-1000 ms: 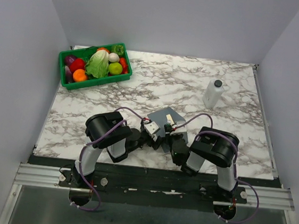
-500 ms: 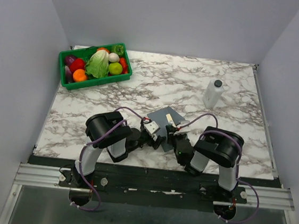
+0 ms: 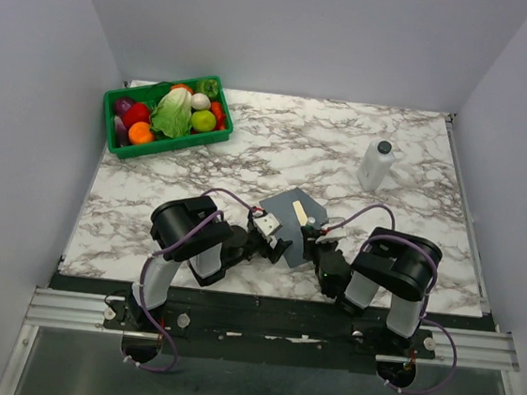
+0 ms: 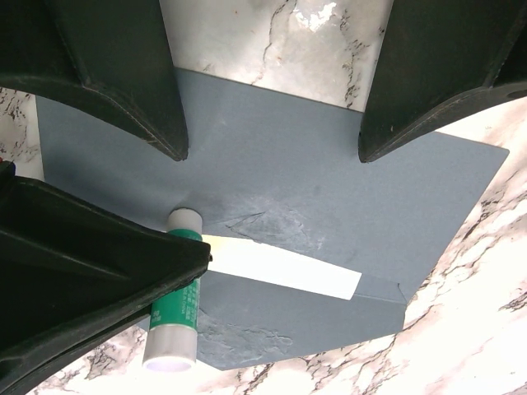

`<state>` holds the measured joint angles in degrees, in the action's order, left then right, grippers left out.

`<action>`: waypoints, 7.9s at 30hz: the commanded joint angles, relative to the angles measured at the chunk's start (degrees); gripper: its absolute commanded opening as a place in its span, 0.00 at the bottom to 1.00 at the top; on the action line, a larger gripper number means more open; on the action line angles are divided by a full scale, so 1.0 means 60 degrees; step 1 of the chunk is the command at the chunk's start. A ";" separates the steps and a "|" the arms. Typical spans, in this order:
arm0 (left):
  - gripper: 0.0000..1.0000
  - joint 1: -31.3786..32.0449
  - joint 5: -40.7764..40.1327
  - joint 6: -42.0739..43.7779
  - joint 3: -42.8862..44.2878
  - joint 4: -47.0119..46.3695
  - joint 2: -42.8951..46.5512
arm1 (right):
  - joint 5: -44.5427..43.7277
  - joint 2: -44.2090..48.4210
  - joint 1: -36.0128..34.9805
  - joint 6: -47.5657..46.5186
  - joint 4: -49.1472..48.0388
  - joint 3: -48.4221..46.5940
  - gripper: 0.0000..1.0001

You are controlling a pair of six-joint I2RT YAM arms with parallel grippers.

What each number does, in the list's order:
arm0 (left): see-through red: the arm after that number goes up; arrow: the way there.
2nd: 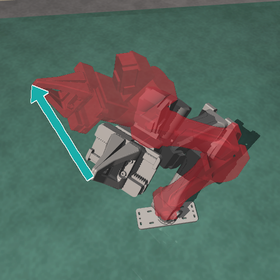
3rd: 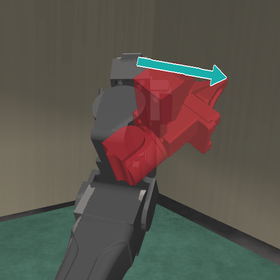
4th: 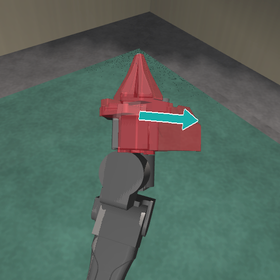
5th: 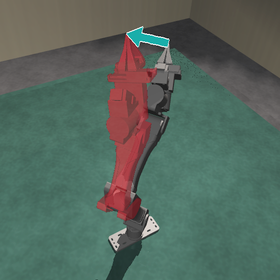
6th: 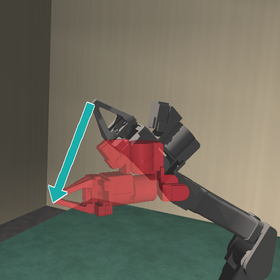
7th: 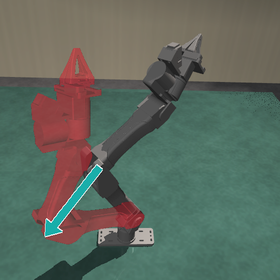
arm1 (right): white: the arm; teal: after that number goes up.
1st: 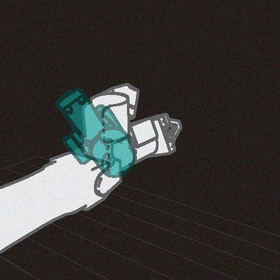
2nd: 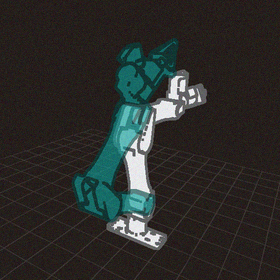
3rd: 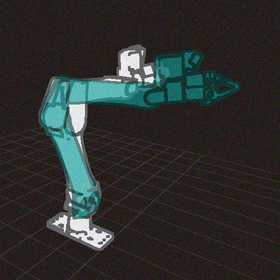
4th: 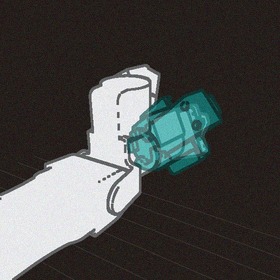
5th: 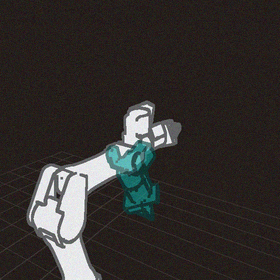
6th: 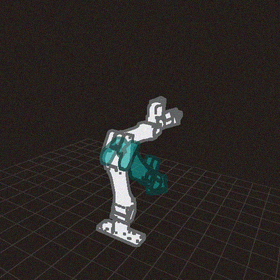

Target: Place the letter into the envelope and seal it

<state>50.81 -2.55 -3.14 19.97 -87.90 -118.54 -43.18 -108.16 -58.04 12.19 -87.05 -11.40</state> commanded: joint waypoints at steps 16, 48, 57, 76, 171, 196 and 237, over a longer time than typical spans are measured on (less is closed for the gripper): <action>0.92 -0.0660 -0.0162 0.0157 -0.0662 -0.1537 -0.1483 | -0.1577 -0.0153 -0.0755 0.0342 0.1001 0.0816 0.01; 0.92 -0.0675 -0.0044 0.0113 -0.0691 -0.1522 -0.1469 | -0.1710 -0.2144 -0.1723 0.0284 -0.1137 -0.0223 0.01; 0.92 -0.0689 0.0014 0.0112 -0.0691 -0.1522 -0.1527 | -0.0979 -0.2379 -0.1094 0.0387 -0.1151 -0.0517 0.01; 0.92 -0.0689 0.0410 0.0215 -0.0559 -0.1522 -0.1688 | 0.0618 -0.2628 -0.0068 -0.0288 -0.1108 -0.1469 0.01; 0.90 -0.0323 0.1992 -0.0151 -0.0779 -0.1508 -0.1220 | 0.7926 -0.0094 0.5821 -0.1460 2.1891 -1.1182 0.01; 0.90 -0.0323 0.1480 -0.0503 -0.0588 -0.1508 -0.1074 | 0.9951 0.0009 0.4605 -0.1079 2.1231 -1.0010 0.01; 0.00 -0.0338 0.1288 -0.0868 0.1784 0.0571 0.0802 | 0.9584 -0.0797 0.4605 -0.0859 2.0572 -0.9555 0.01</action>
<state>48.77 1.21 -7.16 29.15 -77.10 -111.46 15.90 -108.88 -30.26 7.46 39.27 -71.07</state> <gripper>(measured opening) 0.009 0.074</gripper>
